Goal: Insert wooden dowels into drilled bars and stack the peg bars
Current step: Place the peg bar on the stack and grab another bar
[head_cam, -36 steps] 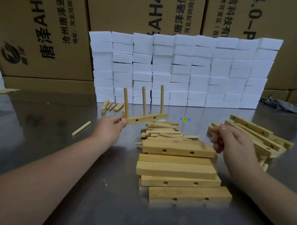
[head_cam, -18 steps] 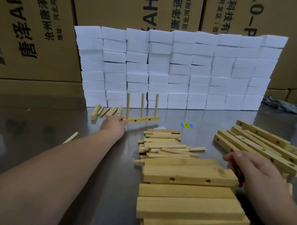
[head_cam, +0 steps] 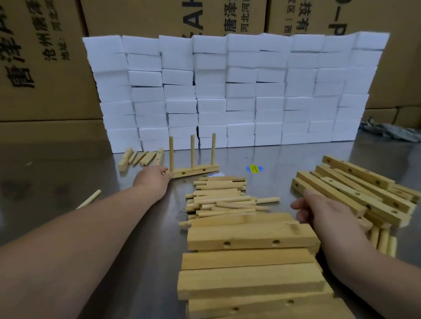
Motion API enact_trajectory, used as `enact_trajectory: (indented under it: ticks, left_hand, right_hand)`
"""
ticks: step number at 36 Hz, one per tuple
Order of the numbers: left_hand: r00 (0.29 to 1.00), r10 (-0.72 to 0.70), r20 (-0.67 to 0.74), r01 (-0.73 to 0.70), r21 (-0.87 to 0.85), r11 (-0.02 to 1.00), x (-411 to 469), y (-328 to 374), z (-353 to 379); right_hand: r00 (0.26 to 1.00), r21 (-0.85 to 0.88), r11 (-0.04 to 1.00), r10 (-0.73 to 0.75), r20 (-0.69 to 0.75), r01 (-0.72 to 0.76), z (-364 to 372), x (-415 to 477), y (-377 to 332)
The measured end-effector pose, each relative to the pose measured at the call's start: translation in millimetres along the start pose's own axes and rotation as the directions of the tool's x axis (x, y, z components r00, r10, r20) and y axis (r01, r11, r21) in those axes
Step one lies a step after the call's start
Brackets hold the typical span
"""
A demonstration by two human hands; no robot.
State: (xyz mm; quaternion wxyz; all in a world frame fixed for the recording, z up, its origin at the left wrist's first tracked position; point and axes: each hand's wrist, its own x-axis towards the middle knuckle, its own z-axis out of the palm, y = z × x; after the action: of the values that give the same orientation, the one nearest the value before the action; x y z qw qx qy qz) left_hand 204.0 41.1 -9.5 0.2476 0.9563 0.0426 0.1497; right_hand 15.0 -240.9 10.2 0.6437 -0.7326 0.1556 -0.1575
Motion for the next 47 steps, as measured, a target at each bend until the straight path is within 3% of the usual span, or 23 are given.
enact_trajectory:
  ticks: [7,15,29,38,47]
  left_hand:
    - [0.999,0.007,-0.032,-0.004,0.074,0.997,3.0,-4.0,3.2]
    - [0.999,-0.003,-0.034,0.007,0.146,0.989,7.2,1.3,6.5]
    - [0.989,0.149,0.017,-0.148,0.272,0.951,39.4,26.3,17.1]
    - [0.991,0.133,-0.023,-0.113,0.4,0.91,69.1,30.6,31.7]
    - [0.988,0.088,-0.126,-0.048,0.289,0.956,71.0,31.5,33.8]
  right_hand:
    - [0.998,-0.027,0.998,-0.049,0.046,0.05,-4.3,-1.6,0.9]
    - [0.994,-0.047,0.999,-0.004,0.11,0.009,-6.2,-2.9,-1.4]
    - [0.993,-0.103,0.995,0.02,0.115,-0.008,-2.8,-4.5,-6.3]
    - [0.997,-0.084,0.996,0.025,0.068,-0.019,1.6,0.8,-4.5]
    - [0.999,-0.077,0.997,0.021,0.048,-0.018,2.8,-2.8,-6.6]
